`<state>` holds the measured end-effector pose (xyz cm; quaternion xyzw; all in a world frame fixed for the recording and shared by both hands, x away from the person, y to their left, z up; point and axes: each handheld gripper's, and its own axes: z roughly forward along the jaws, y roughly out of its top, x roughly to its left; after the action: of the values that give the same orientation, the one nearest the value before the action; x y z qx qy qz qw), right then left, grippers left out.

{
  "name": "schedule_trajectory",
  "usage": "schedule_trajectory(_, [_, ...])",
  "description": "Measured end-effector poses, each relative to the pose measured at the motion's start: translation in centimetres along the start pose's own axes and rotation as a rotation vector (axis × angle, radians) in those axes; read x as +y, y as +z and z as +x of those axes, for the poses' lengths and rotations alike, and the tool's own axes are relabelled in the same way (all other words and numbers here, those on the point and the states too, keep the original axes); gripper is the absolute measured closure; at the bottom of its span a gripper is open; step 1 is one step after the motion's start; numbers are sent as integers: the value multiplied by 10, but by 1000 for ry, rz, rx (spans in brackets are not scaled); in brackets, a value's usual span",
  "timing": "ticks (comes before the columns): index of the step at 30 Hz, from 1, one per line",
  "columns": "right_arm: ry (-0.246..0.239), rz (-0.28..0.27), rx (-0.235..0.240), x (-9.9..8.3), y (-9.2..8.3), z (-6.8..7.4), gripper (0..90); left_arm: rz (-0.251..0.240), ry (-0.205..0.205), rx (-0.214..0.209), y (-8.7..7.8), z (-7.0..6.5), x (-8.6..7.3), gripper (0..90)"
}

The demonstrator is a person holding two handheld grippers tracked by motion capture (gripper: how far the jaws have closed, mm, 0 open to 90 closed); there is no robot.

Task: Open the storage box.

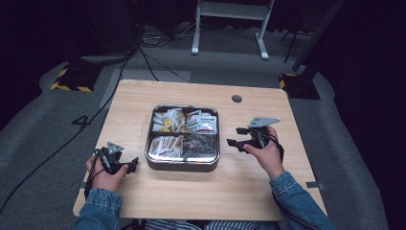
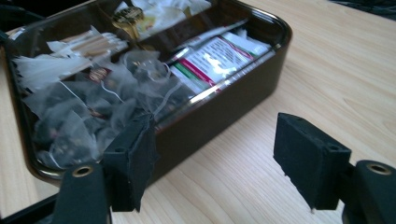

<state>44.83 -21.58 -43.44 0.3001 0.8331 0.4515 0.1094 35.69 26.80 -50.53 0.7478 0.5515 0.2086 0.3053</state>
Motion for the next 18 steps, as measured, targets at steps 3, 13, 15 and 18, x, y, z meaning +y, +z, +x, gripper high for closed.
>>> schedule_trajectory(3, [-20,-1,11,6,1,6,306,-1,1,0,0,0,-1,125])
schedule_trajectory(13, [-82,22,71,30,16,22,301,-1,3,-2,0,0,0,125])
schedule_trajectory(15, [-90,23,83,34,19,25,301,-1,4,-2,0,0,0,125])
schedule_trajectory(18, [-115,27,105,53,29,35,290,-1,3,-2,0,0,0,125])
